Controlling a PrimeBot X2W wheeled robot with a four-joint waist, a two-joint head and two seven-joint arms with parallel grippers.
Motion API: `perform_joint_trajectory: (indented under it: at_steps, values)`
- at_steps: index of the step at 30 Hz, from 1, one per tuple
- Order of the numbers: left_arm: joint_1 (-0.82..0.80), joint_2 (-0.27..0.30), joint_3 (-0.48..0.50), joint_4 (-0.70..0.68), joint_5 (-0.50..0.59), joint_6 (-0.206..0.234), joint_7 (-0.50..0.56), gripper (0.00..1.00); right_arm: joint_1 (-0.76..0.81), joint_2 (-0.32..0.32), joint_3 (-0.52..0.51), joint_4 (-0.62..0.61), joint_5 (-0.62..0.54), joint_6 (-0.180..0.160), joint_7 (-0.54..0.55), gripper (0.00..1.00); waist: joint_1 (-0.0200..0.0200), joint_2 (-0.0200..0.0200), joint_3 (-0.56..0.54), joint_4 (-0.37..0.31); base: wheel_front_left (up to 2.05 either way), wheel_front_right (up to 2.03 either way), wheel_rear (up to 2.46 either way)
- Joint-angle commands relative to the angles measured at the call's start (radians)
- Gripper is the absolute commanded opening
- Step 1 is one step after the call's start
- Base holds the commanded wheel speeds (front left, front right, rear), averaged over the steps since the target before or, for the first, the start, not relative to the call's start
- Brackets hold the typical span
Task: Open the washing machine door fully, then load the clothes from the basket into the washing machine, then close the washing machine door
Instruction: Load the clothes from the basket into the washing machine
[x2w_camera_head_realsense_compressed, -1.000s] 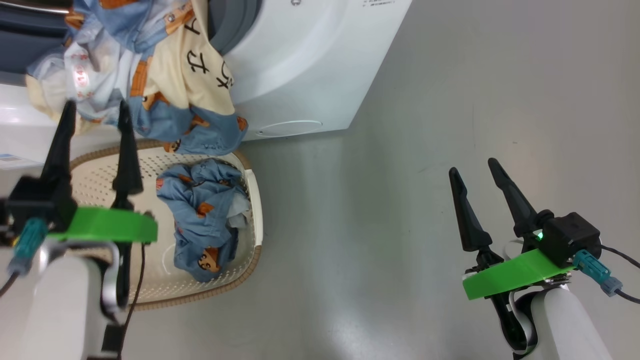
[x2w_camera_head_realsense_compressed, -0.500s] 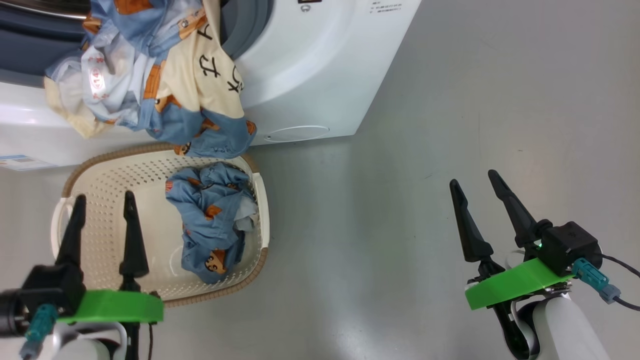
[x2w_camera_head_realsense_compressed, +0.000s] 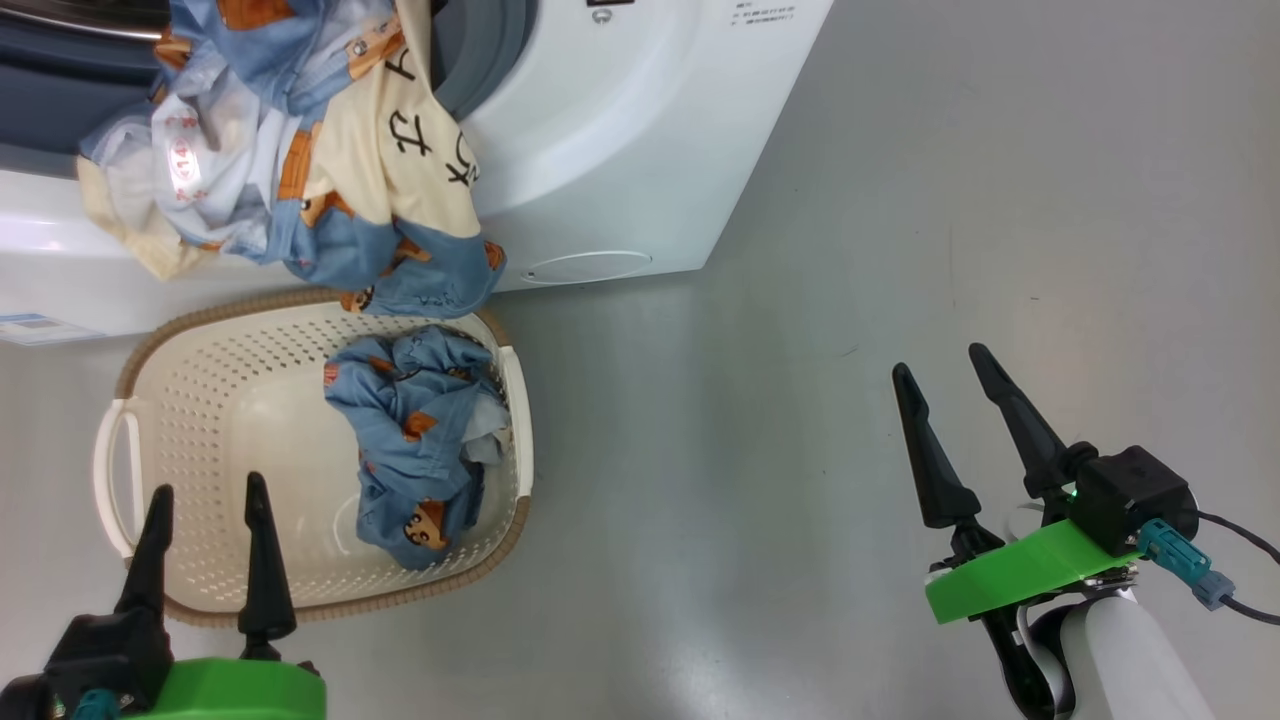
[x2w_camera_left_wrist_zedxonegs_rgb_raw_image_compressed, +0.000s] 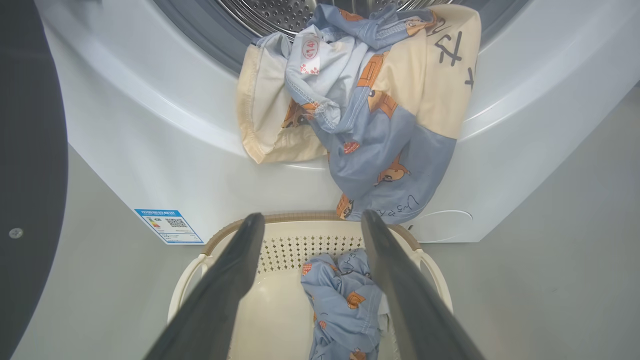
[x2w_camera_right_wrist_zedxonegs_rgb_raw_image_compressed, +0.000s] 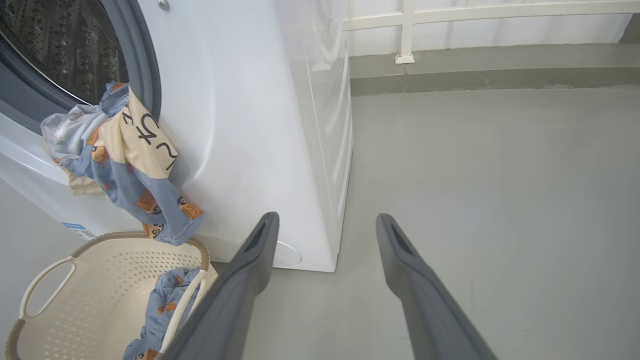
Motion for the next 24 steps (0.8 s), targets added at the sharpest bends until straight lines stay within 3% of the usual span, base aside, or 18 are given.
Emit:
perform_joint_trajectory:
  at_steps: [1, 11, 24]
  values:
    - [0.015, 0.005, 0.035, -0.027, -0.008, 0.004, -0.005, 1.00, 0.005, -0.001, 0.024, -0.020, -0.002, 0.002, -0.012, 1.00, 0.0000, 0.0000, -0.002, 0.001, 0.00, 0.00, 0.00]
    - [-0.011, -0.006, 0.009, -0.015, 0.005, 0.002, -0.005, 1.00, -0.002, 0.002, 0.029, -0.017, 0.000, 0.002, -0.012, 1.00, 0.0000, 0.0000, -0.006, -0.005, 0.00, 0.00, 0.00]
    - [-0.194, 0.009, 0.002, 0.114, 0.014, -0.059, -0.005, 1.00, -0.017, 0.006, 0.029, -0.013, -0.002, 0.002, -0.012, 1.00, 0.0000, 0.0000, 0.029, -0.021, 0.00, 0.00, 0.00]
